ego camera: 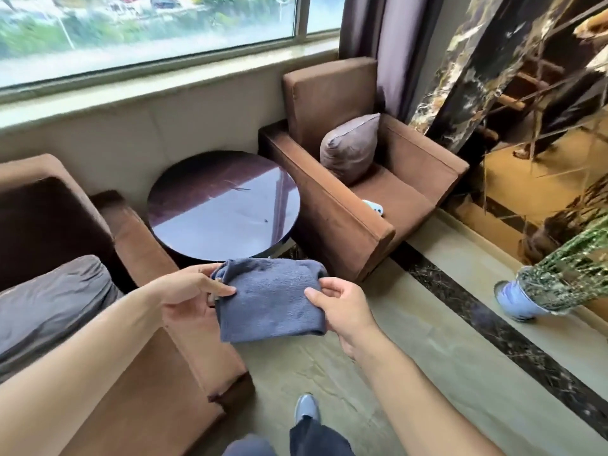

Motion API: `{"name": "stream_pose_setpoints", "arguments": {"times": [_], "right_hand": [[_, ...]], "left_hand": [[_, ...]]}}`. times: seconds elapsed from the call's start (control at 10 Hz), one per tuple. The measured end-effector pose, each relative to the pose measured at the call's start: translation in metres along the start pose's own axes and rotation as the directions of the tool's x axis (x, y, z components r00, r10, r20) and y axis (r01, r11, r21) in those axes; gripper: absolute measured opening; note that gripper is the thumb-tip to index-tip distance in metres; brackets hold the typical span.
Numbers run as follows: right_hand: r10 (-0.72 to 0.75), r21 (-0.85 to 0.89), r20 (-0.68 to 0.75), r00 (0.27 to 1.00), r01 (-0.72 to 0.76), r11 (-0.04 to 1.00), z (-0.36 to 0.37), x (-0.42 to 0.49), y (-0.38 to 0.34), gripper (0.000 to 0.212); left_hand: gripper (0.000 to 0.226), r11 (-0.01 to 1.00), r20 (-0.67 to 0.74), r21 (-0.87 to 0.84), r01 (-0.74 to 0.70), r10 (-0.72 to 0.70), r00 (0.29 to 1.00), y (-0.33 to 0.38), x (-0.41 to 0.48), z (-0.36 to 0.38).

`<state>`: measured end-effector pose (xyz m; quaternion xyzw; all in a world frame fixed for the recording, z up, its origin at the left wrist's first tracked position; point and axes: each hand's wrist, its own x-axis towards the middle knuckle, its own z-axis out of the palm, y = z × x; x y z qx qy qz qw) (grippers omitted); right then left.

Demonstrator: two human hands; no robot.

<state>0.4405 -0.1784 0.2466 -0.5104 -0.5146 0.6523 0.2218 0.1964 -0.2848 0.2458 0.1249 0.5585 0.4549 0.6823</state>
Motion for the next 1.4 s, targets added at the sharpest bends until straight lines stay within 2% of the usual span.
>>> {"name": "stream_pose_setpoints", "arguments": {"times": [0.1, 0.2, 0.3, 0.4, 0.6, 0.7, 0.9, 1.1, 1.2, 1.3, 1.4], "right_hand": [[0.038, -0.059, 0.05, 0.998, -0.035, 0.998, -0.02, 0.064, -0.02, 0.015], [0.094, -0.114, 0.096, 0.991, -0.083, 0.99, -0.022, 0.128, -0.032, 0.023], [0.125, -0.183, 0.13, 0.984, -0.1, 0.978, -0.012, 0.19, -0.036, 0.026], [0.163, -0.247, 0.152, 0.975, -0.122, 0.961, 0.003, 0.245, -0.038, 0.028], [0.246, -0.373, 0.186, 0.951, -0.163, 0.913, 0.043, 0.345, -0.046, 0.027], [0.289, -0.455, 0.206, 0.935, -0.17, 0.874, 0.062, 0.395, -0.045, 0.031], [0.322, -0.581, 0.214, 0.922, -0.145, 0.801, 0.108, 0.49, -0.018, 0.028], [0.334, -0.702, 0.265, 0.905, -0.057, 0.71, 0.16, 0.583, 0.034, 0.02], [0.422, -0.768, 0.374, 0.826, 0.021, 0.64, 0.169, 0.614, 0.052, 0.032], [0.525, -0.83, 0.439, 0.729, 0.105, 0.548, 0.168, 0.633, 0.038, 0.054], [0.516, -0.855, 0.481, 0.709, 0.249, 0.455, 0.163, 0.637, 0.008, 0.06]], "left_hand": [[0.066, 0.997, -0.035, -0.064, 0.039, -0.041, 0.999, 0.022, 0.048, 0.009], [0.062, 0.985, -0.091, -0.165, 0.053, -0.068, 0.994, 0.037, 0.091, 0.0], [0.061, 0.975, -0.118, -0.217, 0.048, -0.075, 0.99, 0.053, 0.134, -0.021], [0.049, 0.968, -0.187, -0.251, 0.019, -0.067, 0.98, 0.067, 0.169, -0.038], [0.052, 0.92, -0.278, -0.391, -0.025, -0.092, 0.956, 0.093, 0.227, -0.079], [0.053, 0.896, -0.34, -0.444, -0.01, -0.158, 0.927, 0.103, 0.259, -0.1], [0.047, 0.857, -0.542, -0.508, -0.082, -0.244, 0.804, 0.092, 0.339, -0.14], [0.046, 0.831, -0.643, -0.545, -0.109, -0.331, 0.691, 0.06, 0.416, -0.173], [0.041, 0.799, -0.668, -0.59, -0.117, -0.402, 0.627, 0.048, 0.44, -0.184], [0.044, 0.773, -0.707, -0.617, -0.148, -0.463, 0.534, 0.055, 0.448, -0.188], [0.06, 0.814, -0.772, -0.569, -0.117, -0.479, 0.417, 0.077, 0.438, -0.186]]}}
